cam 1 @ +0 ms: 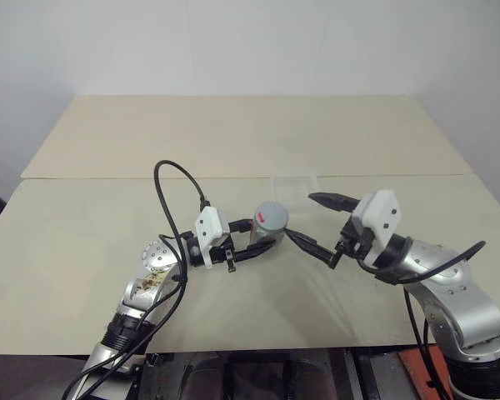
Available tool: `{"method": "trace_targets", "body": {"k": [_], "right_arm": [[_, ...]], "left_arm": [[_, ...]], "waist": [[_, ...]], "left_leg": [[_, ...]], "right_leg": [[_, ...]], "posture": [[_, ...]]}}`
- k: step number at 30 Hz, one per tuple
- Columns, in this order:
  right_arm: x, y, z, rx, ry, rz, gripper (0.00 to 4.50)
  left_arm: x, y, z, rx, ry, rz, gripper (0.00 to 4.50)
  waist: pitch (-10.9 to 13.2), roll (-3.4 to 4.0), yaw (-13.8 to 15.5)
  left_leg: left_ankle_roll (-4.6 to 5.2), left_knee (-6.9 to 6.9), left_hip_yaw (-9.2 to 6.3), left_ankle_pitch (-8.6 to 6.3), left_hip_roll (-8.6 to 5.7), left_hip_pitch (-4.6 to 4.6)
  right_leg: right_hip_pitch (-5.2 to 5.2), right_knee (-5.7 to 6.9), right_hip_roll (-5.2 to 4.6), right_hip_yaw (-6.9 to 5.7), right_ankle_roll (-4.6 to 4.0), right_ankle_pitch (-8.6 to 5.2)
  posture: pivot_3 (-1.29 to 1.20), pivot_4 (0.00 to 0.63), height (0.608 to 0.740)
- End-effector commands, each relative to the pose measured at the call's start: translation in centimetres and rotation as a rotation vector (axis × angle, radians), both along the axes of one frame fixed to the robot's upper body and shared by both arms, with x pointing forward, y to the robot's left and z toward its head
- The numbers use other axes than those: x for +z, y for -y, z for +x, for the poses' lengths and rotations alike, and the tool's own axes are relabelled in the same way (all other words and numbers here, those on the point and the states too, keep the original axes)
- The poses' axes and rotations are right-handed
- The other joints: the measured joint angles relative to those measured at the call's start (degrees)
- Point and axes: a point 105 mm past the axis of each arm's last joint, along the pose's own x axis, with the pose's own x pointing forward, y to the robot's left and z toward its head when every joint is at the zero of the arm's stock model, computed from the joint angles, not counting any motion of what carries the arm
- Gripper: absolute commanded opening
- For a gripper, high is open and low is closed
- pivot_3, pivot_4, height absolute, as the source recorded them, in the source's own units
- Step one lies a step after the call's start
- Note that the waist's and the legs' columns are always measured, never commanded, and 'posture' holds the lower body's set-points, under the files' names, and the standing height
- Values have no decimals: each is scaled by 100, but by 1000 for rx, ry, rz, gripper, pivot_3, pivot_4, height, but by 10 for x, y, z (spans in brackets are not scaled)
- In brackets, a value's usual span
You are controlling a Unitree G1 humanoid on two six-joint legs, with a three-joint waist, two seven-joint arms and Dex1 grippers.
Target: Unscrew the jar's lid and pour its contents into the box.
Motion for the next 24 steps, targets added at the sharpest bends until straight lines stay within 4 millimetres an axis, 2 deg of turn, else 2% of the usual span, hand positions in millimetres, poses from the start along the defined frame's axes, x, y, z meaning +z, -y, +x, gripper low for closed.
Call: {"method": "trace_targets", "body": {"k": [1,5,10,18,24], "right_arm": [[9,3,-9,40,37,-15,4500],[8,-3,-25,146,31,-34,4500],[14,-12,-24,164,43,-14,4500],[21,-38,-17,192,74,30,4500],[22,-46,-13,209,63,45,4500]], "left_arm": [[11,2,-4,-18,62,-20,1920],[11,2,-4,-18,67,-13,1920],[10,3,-4,-19,72,-11,1920],[10,5,-6,-26,69,-11,1920],[9,5,-7,-26,68,-12,1920]], "waist": [[0,0,0],[0,0,-2],[0,0,-11],[0,0,-1],[0,0,-4]], "left_leg": [[0,0,0,0,0,0],[1,0,-2,-1,1,0],[1,1,0,-1,2,5],[1,1,0,0,1,2],[1,1,-1,0,1,2]], "right_leg": [[0,0,0,0,0,0],[1,-3,0,0,0,0],[1,-4,0,5,0,0],[-1,-1,0,4,0,0],[0,0,0,2,0,0]], "posture": [[0,150,740],[0,150,740],[0,150,740],[0,150,740],[0,150,740]]}}
